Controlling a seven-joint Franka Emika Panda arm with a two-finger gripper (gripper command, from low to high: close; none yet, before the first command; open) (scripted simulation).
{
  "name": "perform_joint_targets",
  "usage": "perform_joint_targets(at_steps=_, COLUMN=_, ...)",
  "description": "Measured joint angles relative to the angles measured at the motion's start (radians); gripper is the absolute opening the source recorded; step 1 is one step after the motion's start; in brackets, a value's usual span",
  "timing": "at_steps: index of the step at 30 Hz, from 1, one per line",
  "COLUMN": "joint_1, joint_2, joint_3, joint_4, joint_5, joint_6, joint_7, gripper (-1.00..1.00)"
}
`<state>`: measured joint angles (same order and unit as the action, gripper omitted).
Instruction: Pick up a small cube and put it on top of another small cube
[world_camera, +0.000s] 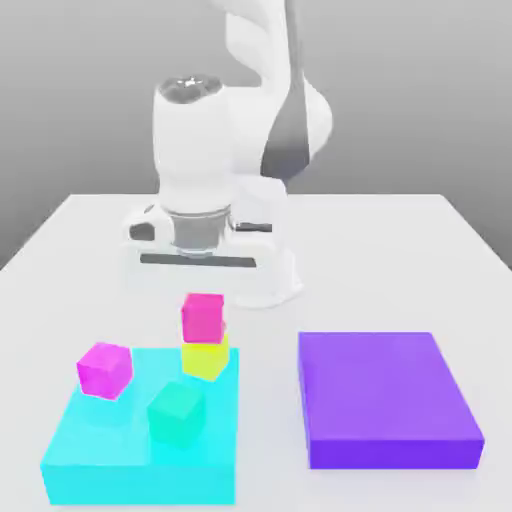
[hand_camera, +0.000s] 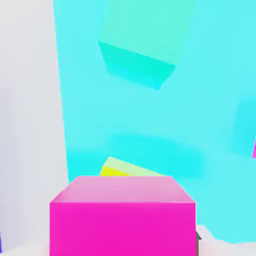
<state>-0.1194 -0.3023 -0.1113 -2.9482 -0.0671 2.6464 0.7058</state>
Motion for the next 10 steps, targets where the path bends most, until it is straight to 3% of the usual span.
perform_joint_targets(at_steps=5, joint_1=-0.001, joint_2=0.003, joint_3=0.000, joint_4=-0.001, joint_5=-0.001, joint_6=0.004, joint_7=0.001, gripper=1.00)
perform_joint_targets(at_steps=10, joint_1=-0.004, joint_2=-0.154, joint_3=0.007, joint_4=0.030, joint_5=-0.006, joint_6=-0.184, joint_7=0.006, gripper=1.00)
